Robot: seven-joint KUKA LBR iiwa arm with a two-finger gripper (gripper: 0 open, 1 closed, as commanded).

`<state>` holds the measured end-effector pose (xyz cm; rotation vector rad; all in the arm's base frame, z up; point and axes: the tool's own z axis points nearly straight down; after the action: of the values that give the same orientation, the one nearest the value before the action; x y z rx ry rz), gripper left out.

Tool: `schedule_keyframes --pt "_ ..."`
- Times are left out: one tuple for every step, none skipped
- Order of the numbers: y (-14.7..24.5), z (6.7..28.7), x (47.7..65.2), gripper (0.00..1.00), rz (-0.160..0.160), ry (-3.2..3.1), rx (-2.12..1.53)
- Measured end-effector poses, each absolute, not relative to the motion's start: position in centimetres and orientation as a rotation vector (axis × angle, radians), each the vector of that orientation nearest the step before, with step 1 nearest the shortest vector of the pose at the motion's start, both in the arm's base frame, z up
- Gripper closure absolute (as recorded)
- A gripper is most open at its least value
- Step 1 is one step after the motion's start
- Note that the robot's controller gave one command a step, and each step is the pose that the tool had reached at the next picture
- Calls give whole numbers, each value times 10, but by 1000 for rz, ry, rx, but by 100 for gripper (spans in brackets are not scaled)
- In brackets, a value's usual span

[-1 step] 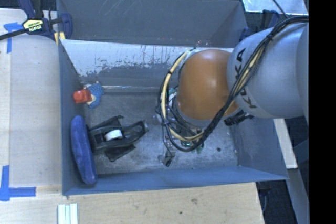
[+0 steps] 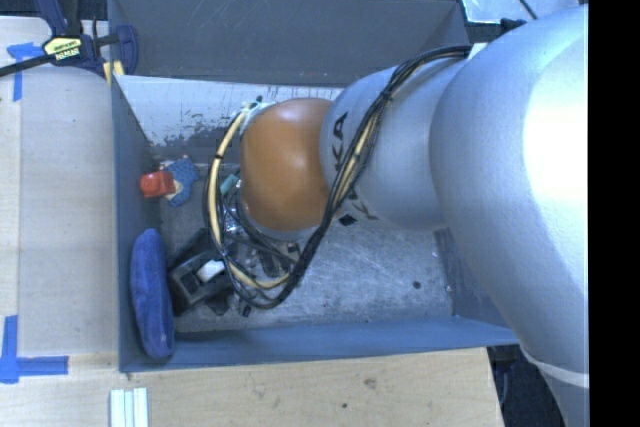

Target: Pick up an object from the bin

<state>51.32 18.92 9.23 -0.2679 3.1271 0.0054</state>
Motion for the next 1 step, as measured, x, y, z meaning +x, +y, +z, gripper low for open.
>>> schedule_keyframes --pt "185 94 515 100 1 3125 -256"
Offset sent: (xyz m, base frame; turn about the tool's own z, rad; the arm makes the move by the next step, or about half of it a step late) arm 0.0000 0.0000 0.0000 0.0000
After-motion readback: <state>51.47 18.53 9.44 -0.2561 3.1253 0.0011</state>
